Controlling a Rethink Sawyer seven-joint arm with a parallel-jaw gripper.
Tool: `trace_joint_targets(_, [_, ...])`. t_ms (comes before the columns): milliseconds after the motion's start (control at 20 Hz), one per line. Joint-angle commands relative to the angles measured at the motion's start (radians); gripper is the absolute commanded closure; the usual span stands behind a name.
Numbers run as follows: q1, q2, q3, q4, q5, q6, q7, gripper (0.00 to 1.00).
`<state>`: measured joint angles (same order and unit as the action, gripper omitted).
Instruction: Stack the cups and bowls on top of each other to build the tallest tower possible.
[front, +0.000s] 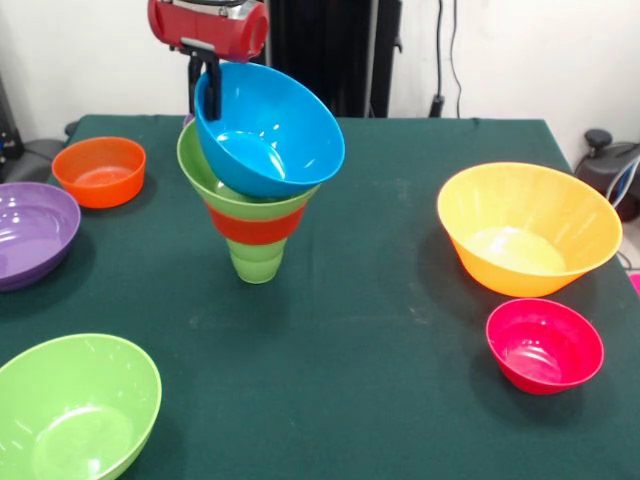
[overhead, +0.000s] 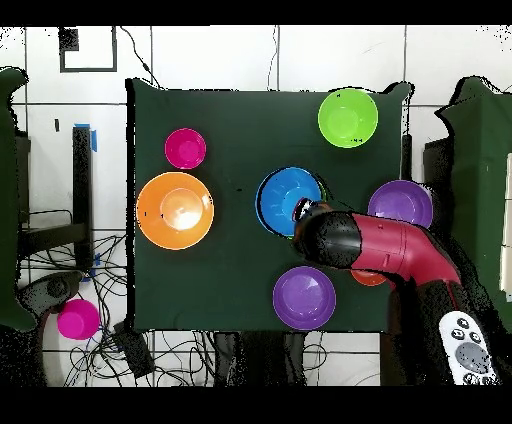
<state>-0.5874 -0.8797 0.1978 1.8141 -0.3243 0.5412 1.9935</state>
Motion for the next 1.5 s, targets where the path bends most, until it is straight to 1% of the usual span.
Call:
trace_joint_targets(50, [0.030,0.043,0.071,0.034,-0.022,-0.063,0.006,1.00])
trace_joint_targets(250, [0.028,0.046,0.073,0.034,-0.023,-0.067,0.004,1.00])
trace_joint_targets(350, [0.031,0.045,0.069,0.029,-0.034,-0.078,0.003,1.00])
trace_joint_targets(400, [0.029,0.046,0.071,0.025,-0.038,-0.083,-0.004,0.00])
trace_joint_targets(550, [0.024,0.048,0.077,0.015,-0.049,-0.087,-0.022,0.00])
trace_joint_targets(700, [0.014,0.052,0.087,0.010,-0.045,-0.081,-0.038,0.00])
trace_joint_targets(1500, [0.005,0.051,0.093,0.004,-0.037,-0.063,-0.048,0.00])
